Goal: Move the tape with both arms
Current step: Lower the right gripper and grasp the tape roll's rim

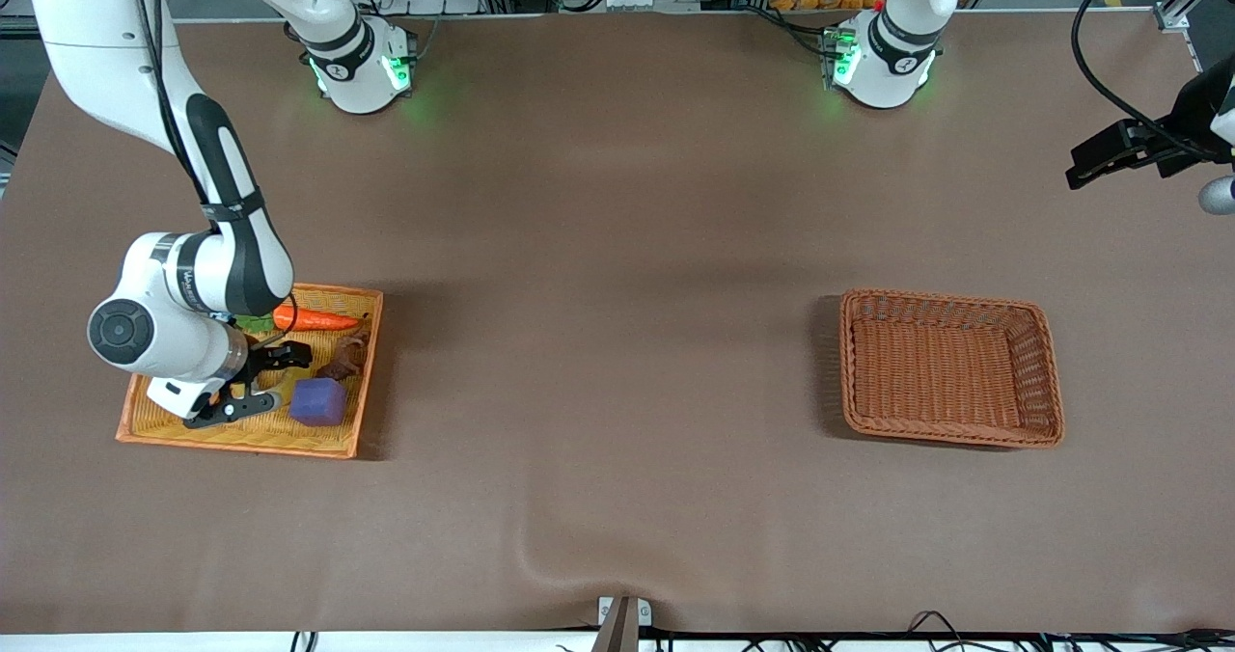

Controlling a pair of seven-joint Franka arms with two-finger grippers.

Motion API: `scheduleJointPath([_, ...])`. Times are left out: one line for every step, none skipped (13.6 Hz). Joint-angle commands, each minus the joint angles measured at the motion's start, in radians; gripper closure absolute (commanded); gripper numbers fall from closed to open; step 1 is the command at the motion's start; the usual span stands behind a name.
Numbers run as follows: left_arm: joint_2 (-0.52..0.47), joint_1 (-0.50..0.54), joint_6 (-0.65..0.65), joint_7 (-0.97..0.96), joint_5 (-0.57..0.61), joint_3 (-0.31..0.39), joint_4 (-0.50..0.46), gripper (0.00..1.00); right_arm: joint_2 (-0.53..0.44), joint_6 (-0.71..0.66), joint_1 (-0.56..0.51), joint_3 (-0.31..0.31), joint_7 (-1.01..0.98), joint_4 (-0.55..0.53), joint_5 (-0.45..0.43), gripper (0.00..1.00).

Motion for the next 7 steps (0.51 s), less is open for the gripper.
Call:
scheduleJointPath([-0.001,0.003,-0.003,0.011,-0.007,0.001,0.001,0.00,-0.014,0.012,-0.022,0.010,-0.014,-0.036,0.020,0.36])
scheduleJointPath([-0.001,0.003,-0.002,0.011,-0.007,0.001,0.001,0.00,-0.013,0.013,-0.037,0.010,-0.020,-0.043,0.046,0.48])
scheduleJointPath([0.004,0.003,-0.002,0.011,-0.007,0.001,0.003,0.00,-0.008,0.013,-0.042,0.010,-0.030,-0.045,0.056,0.59])
scheduleJointPath([0.013,0.000,0.006,0.010,-0.005,0.001,0.003,0.00,0.001,0.013,-0.036,0.010,-0.031,-0.045,0.060,0.62])
scheduleJointPath([0.014,0.000,0.008,0.010,-0.004,0.001,0.003,0.00,0.002,0.013,-0.036,0.010,-0.031,-0.045,0.079,0.64])
scheduleJointPath([0.014,0.003,0.008,0.011,-0.004,0.001,0.000,0.00,0.004,0.013,-0.033,0.010,-0.031,-0.045,0.088,0.69])
scheduleJointPath([0.014,0.006,0.008,0.011,-0.004,0.001,0.000,0.00,0.004,0.013,-0.033,0.010,-0.031,-0.045,0.090,0.82])
